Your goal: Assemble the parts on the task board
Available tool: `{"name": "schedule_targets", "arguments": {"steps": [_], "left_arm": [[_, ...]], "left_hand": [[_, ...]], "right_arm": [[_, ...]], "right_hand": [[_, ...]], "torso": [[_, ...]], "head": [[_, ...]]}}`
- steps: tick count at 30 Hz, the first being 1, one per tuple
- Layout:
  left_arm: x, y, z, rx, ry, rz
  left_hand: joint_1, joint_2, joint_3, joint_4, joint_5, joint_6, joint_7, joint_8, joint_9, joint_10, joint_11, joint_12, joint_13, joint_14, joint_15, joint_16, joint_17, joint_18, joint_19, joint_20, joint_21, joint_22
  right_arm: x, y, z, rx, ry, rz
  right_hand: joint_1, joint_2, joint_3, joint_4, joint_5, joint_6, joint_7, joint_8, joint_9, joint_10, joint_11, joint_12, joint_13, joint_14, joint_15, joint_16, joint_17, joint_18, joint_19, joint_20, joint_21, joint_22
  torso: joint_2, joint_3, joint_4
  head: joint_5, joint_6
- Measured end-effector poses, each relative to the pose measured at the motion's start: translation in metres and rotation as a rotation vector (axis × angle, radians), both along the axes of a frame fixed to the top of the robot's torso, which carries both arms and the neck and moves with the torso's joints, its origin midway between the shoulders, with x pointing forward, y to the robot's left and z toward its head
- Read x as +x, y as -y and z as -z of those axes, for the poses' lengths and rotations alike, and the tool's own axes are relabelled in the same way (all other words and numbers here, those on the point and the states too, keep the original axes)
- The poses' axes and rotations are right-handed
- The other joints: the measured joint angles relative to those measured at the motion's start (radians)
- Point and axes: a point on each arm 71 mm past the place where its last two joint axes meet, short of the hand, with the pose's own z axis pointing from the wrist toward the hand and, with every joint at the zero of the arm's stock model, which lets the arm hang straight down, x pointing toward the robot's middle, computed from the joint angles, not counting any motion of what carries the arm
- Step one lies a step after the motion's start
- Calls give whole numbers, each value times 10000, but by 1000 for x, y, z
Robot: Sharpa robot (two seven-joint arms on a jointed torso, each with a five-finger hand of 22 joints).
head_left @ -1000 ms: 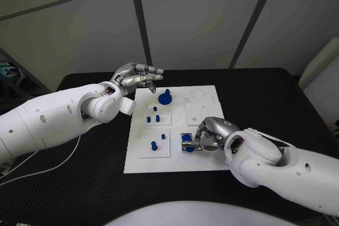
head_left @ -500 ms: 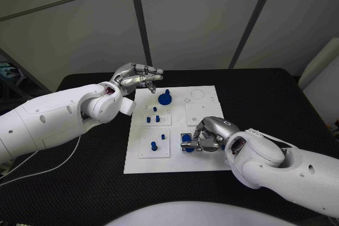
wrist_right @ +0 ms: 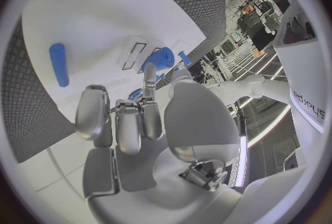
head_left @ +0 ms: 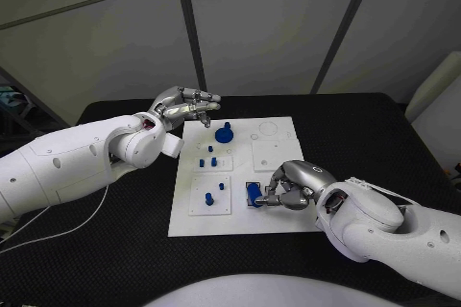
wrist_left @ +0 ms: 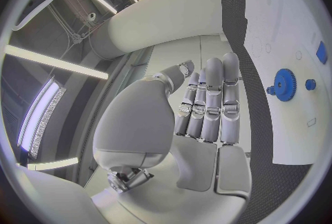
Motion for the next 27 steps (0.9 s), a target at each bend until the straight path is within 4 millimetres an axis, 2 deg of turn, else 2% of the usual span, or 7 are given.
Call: {"name": "schedule_targets", "arguments": {"steps": [5,11,19,23,27], "left_arm": [[0,0,0,1,-5,-2],[0,0,0,-1,-12,6],[0,0,1,-1,-17,9],[0,0,1,-1,-20,10],[0,0,1,-2,-21,13]], "left_hand": [[0,0,0,0,0,0,0,0,0,0,0,0,0,0,0,0,1,0,0,0,0,0],[0,0,0,0,0,0,0,0,0,0,0,-1,0,0,0,0,1,0,0,0,0,0],[0,0,0,0,0,0,0,0,0,0,0,-1,0,0,0,0,1,0,0,0,0,1],[0,0,0,0,0,0,0,0,0,0,0,-1,0,0,0,0,2,0,0,0,0,1],[0,0,0,0,0,0,0,0,0,0,0,-1,0,0,0,0,2,0,0,0,0,1]], "right_arm": [[1,2,1,-29,17,3],[6,3,4,-118,31,85],[12,-1,8,-188,59,85],[13,-4,10,-221,46,44],[14,-6,10,-256,23,-14]], "right_hand": [[42,42,0,0,79,0,0,0,2,0,0,0,0,1,1,0,0,1,0,0,0,16],[131,132,0,0,101,-29,-29,36,19,0,0,0,0,-36,-35,0,-1,0,0,1,0,27],[117,228,-1,0,301,-28,-29,35,32,0,0,0,0,-35,-35,0,-1,1,0,1,0,34],[211,321,-35,-31,301,-29,-29,35,46,0,0,0,0,-36,-35,0,-1,1,-1,1,0,34],[395,317,-53,-44,301,-64,6,35,58,0,0,0,0,-36,-35,0,-2,0,-1,1,0,33]], "torso": [[0,-3,0],[2,-10,22],[8,-12,33],[10,-12,28],[9,-12,23]], "head": [[-4,-16],[-103,-24],[-126,-3],[-128,9],[-131,10]]}}
